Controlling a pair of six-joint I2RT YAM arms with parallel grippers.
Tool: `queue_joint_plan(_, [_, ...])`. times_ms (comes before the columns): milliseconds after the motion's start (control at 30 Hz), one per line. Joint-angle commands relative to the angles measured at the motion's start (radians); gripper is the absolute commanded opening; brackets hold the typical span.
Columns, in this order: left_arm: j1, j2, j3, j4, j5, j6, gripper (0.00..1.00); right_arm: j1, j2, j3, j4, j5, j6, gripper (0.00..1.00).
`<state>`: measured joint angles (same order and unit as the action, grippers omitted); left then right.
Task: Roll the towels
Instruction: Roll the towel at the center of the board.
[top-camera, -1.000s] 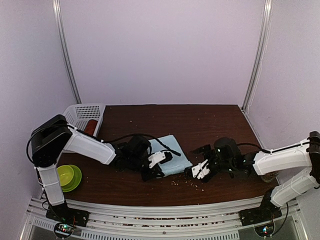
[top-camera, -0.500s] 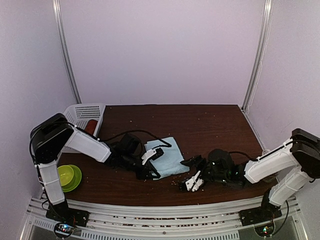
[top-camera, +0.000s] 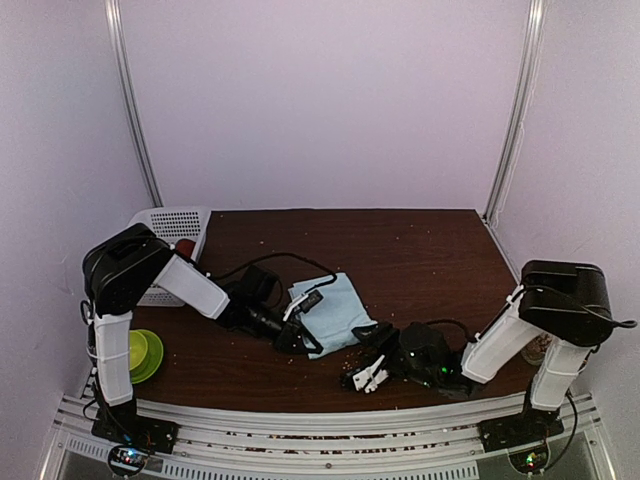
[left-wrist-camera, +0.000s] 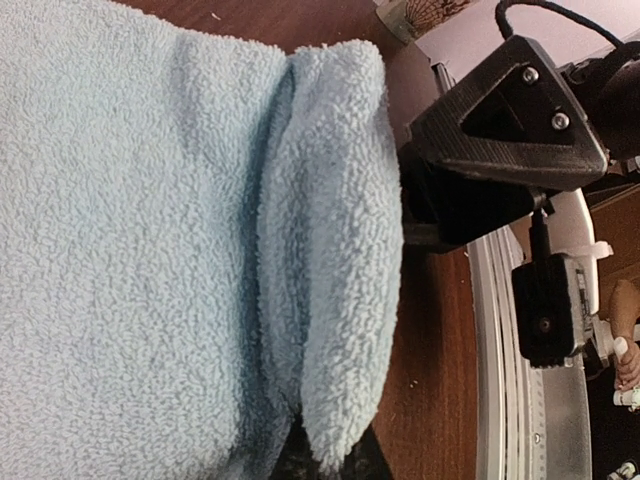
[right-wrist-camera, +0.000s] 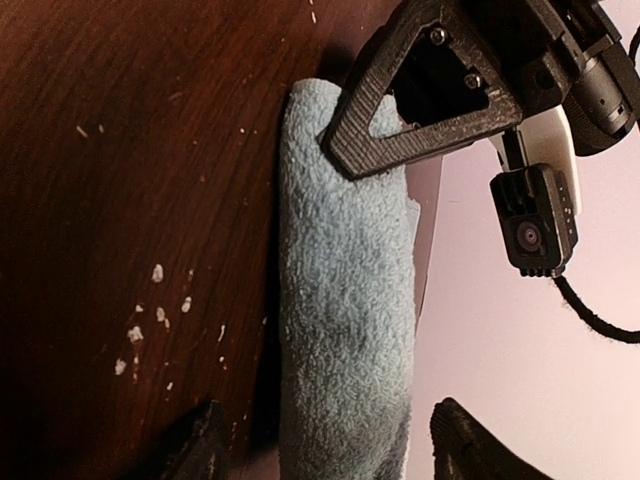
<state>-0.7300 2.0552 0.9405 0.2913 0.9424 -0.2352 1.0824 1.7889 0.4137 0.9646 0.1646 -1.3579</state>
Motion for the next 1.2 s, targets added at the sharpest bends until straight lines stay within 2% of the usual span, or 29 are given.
queue_joint_plan(0, [0.007,0.039,-0.029,-0.069,-0.022,-0.003,0.00,0.008,0.058,0.045,0.034,0.095,0.023,0.64])
queue_joint_plan(100, [0.008,0.039,-0.031,-0.072,-0.019,0.001,0.00,0.006,0.082,0.079,0.029,0.127,0.043,0.55])
queue_joint_plan(333, [0.012,0.022,-0.038,-0.082,-0.002,0.007,0.00,0.004,0.126,0.125,0.003,0.151,0.046,0.43])
queue_joint_plan(500, [0.016,-0.008,-0.048,-0.092,-0.003,0.024,0.00,0.003,0.143,0.181,-0.104,0.152,0.076,0.14])
queue_joint_plan(600, [0.017,-0.040,-0.047,-0.133,-0.044,0.058,0.00,-0.002,0.123,0.234,-0.265,0.124,0.133,0.02])
queue_joint_plan(733, [0.017,-0.134,-0.078,-0.160,-0.144,0.104,0.21,-0.015,0.070,0.334,-0.567,0.022,0.228,0.00])
queue_joint_plan(833, [0.014,-0.219,-0.104,-0.174,-0.241,0.126,0.29,-0.033,0.068,0.447,-0.842,-0.060,0.294,0.00])
queue_joint_plan(900, [0.005,-0.279,-0.121,-0.183,-0.319,0.138,0.44,-0.043,0.071,0.504,-0.955,-0.112,0.321,0.00])
queue_joint_plan(1000, [-0.013,-0.368,-0.155,-0.182,-0.401,0.145,0.50,-0.055,0.087,0.594,-1.130,-0.187,0.350,0.00])
queue_joint_plan(1167, [-0.051,-0.525,-0.242,-0.157,-0.612,0.152,0.67,-0.073,0.145,0.767,-1.395,-0.309,0.389,0.00])
